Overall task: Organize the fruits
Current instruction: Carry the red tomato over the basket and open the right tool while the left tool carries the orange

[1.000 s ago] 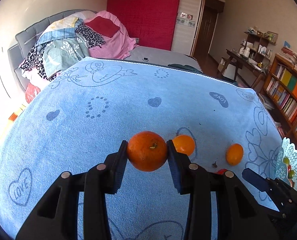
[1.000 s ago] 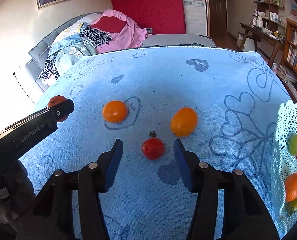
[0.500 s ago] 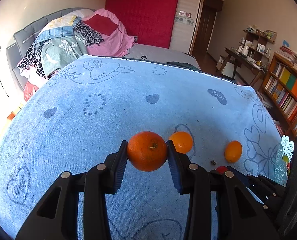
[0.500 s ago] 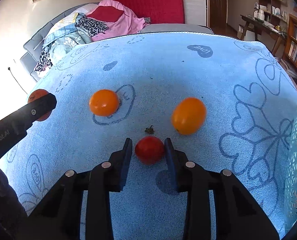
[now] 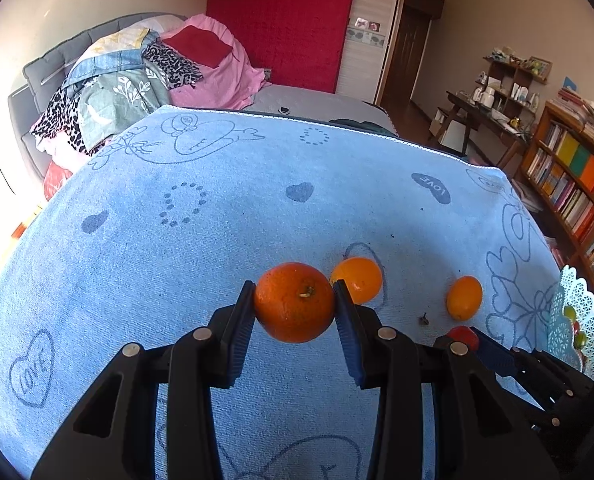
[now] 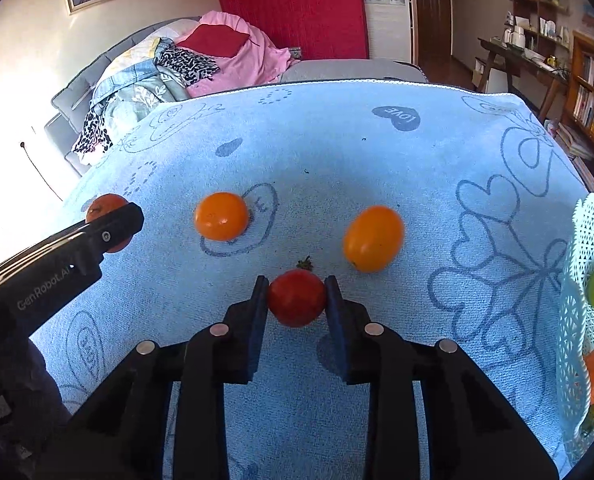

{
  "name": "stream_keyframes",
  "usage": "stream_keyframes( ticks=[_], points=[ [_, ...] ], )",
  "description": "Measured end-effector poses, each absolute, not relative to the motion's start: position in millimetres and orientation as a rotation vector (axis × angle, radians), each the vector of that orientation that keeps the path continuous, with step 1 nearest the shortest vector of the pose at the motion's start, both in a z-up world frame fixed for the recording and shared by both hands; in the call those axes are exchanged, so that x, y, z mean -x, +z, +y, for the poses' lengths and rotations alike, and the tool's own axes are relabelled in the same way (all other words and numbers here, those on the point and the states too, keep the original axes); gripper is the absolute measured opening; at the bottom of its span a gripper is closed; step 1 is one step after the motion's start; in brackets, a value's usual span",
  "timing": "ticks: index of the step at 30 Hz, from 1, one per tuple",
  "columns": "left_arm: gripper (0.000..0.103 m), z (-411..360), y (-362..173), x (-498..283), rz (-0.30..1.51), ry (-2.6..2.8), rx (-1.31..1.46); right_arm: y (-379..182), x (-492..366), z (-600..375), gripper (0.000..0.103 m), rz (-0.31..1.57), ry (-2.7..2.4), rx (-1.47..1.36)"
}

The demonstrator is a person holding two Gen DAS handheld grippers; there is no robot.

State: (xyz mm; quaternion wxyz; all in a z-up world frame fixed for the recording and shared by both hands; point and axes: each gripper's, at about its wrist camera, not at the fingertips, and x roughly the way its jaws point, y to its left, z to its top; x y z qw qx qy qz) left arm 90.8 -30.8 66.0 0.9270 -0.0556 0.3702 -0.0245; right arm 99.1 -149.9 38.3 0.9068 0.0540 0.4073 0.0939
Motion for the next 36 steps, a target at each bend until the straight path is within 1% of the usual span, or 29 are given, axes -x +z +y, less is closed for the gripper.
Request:
stream_keyframes(
  ticks=[7,22,36],
  points=[
    [0.039,-33.6,65.6,-89.3,0.758,-0.059,0.105,49.3,-89.3,-158.9,0.029,0.814,0.178,-0.149],
    [0.039,-50.0,61.6,-85.3,0.759,-0.110,0.053,90.3,-46.8,-211.6,0.029,0.697,0.089,-0.247],
    [0.040,-67.9,54.5,-81.8,0.764,-0.145,-0.003,90.7,-9.5,-281.9,0.029,0.673,-0.045,-0.383]
  ],
)
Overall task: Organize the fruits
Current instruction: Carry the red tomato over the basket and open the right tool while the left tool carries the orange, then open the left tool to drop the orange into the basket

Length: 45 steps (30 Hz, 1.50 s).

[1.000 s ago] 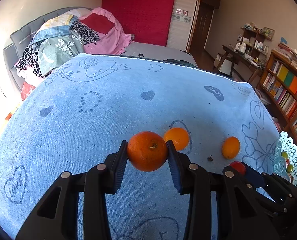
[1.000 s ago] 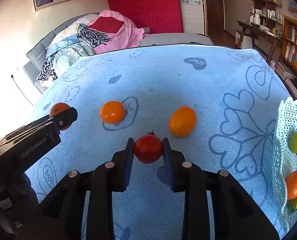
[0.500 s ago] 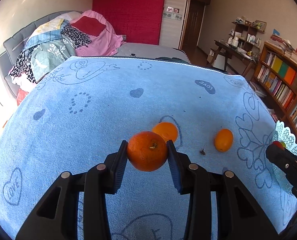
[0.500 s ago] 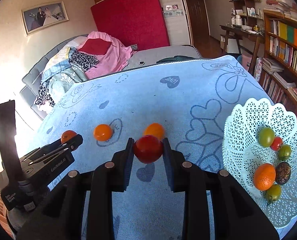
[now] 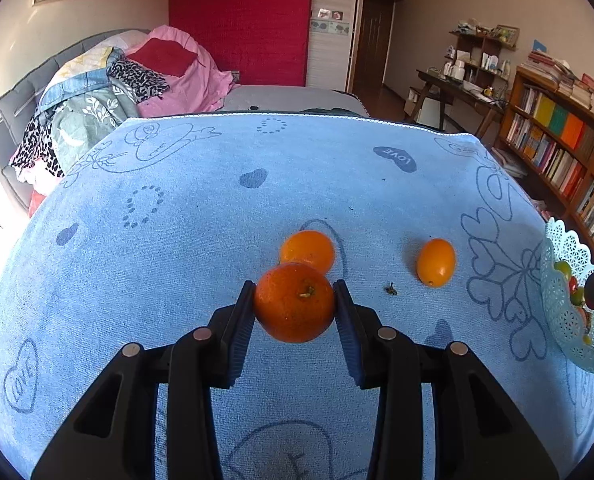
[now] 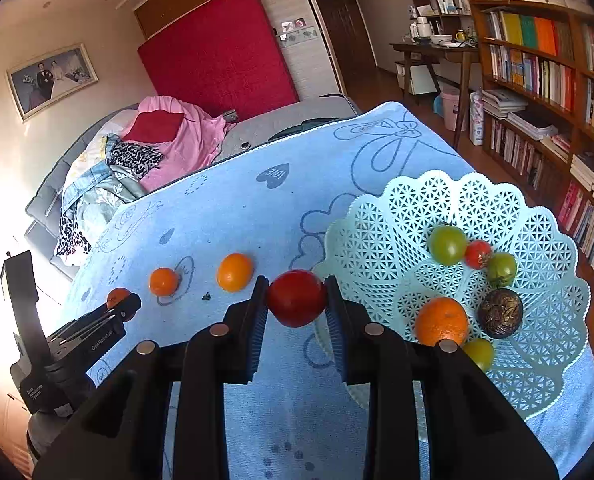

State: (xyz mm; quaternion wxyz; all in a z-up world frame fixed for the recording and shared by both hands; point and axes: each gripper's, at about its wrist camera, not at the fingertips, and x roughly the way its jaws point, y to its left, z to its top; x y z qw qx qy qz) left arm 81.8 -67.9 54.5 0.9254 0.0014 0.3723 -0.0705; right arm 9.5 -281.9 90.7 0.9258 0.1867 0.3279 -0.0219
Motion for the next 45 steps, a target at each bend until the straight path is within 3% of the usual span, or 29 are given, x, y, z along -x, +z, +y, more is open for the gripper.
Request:
stream_keyframes(
  ticks=[16,18,19,20,45],
  points=[
    [0.040,-98.3,47.2,-70.4,0.804,-0.254,-0.049,75.2,11.9,-322.7,0.030,0.697,-0.118,-0.470],
    [0.040,-100.4,47.9,-67.8,0.807,-0.265,-0.052,76.6,14.6,-325.6,0.043,0.688,-0.116,-0.486],
    [0.040,-102.3,48.8,-66.2,0.807,-0.270,-0.054,78.2,17.4,-327.2,0.054,0.676,-0.119,-0.491],
    [0.040,-103.8,49.6,-64.6,0.806,-0.275,-0.056,80.3,20.2,-328.3,0.056,0.663,-0.120,-0.494],
    [0.040,-233.0,90.9,-24.9,0.728,-0.594,-0.170,116.9,70.7,-376.1,0.058,0.505,-0.236,-0.607]
  ],
)
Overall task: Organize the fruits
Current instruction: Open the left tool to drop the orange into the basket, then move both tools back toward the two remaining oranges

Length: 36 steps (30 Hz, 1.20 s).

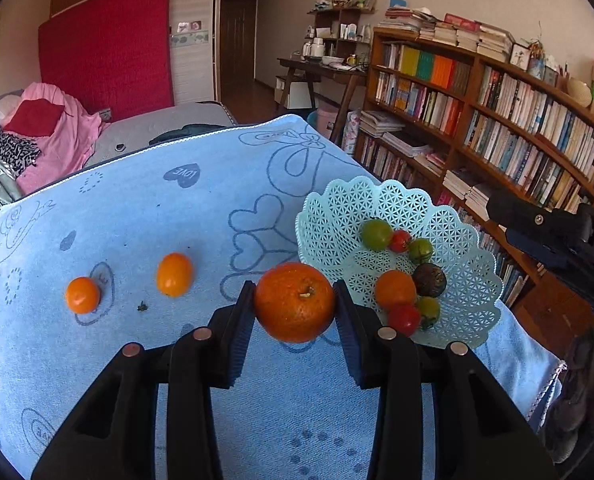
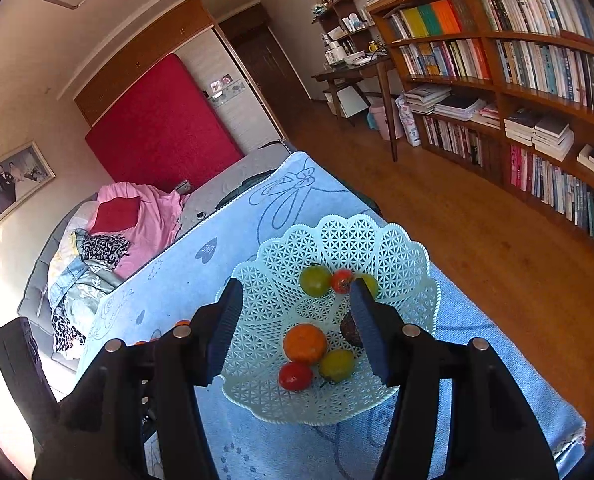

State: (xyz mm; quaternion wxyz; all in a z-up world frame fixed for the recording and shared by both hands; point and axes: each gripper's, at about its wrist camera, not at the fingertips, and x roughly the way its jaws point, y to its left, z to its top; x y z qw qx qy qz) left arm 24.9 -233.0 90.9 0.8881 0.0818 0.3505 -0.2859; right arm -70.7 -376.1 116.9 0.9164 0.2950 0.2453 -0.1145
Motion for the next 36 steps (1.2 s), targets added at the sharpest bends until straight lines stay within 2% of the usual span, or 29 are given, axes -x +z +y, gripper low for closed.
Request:
stream_keyframes(
  ticks=[9,10,11,12,13,18,25,36],
  points=[
    [0.040,-272.0,87.5,-20.2,0.713,-0.659,-0.246,121.2,74.1,-380.7,0.059,0.493,-0.230,-0.626],
    [0.047,-273.7,87.0,-19.8,0.707,-0.662,-0.252,121.3,74.7,-380.6,0.061,0.493,-0.230,-0.627],
    [0.066,-273.7,87.3,-19.0,0.692,-0.659,-0.256,121.6,74.9,-380.2,0.064,0.492,-0.232,-0.627],
    [0.073,-272.1,87.8,-17.3,0.671,-0.649,-0.257,121.7,74.9,-380.2,0.065,0.493,-0.232,-0.626],
    [0.077,-269.7,88.9,-16.5,0.649,-0.641,-0.257,121.9,74.5,-379.3,0.066,0.494,-0.230,-0.626],
    [0.078,-260.8,91.1,-18.3,0.615,-0.595,-0.277,122.2,72.1,-373.1,0.070,0.499,-0.229,-0.622],
    [0.088,-241.9,89.0,-21.8,0.615,-0.535,-0.253,123.8,72.4,-369.9,0.076,0.485,-0.229,-0.622],
    [0.090,-209.1,89.3,-28.6,0.635,-0.440,-0.214,130.3,77.7,-355.0,0.082,0.421,-0.156,-0.608]
  ],
)
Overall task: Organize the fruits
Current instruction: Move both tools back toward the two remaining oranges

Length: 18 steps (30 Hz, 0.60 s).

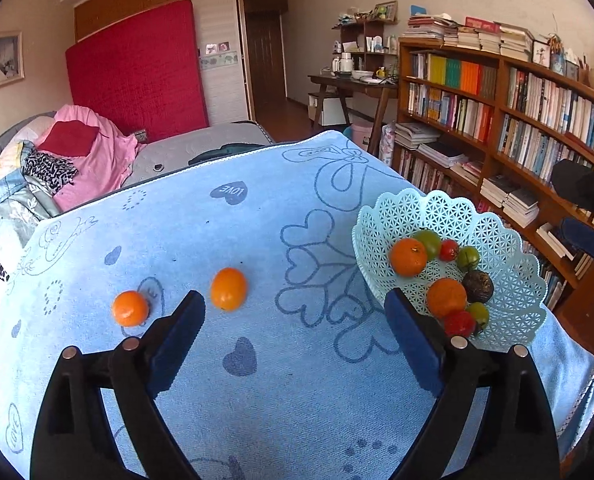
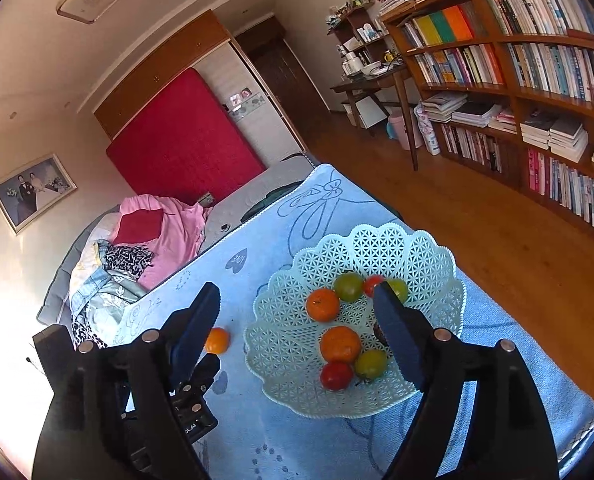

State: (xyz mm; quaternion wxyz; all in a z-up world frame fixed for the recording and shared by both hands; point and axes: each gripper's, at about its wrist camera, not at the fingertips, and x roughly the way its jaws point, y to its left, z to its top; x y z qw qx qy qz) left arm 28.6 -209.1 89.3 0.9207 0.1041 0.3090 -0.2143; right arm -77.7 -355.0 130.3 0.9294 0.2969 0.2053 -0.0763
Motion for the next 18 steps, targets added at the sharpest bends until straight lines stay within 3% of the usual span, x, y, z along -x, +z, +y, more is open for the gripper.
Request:
stream_keyframes(
  ticks=[18],
  points=[
    [0.091,-121.6,90.4,-63.9,0.689,-0.226,-0.102,125.6,58.6,-297.1,0.084,0.477,-0.061,-0.449]
  ],
)
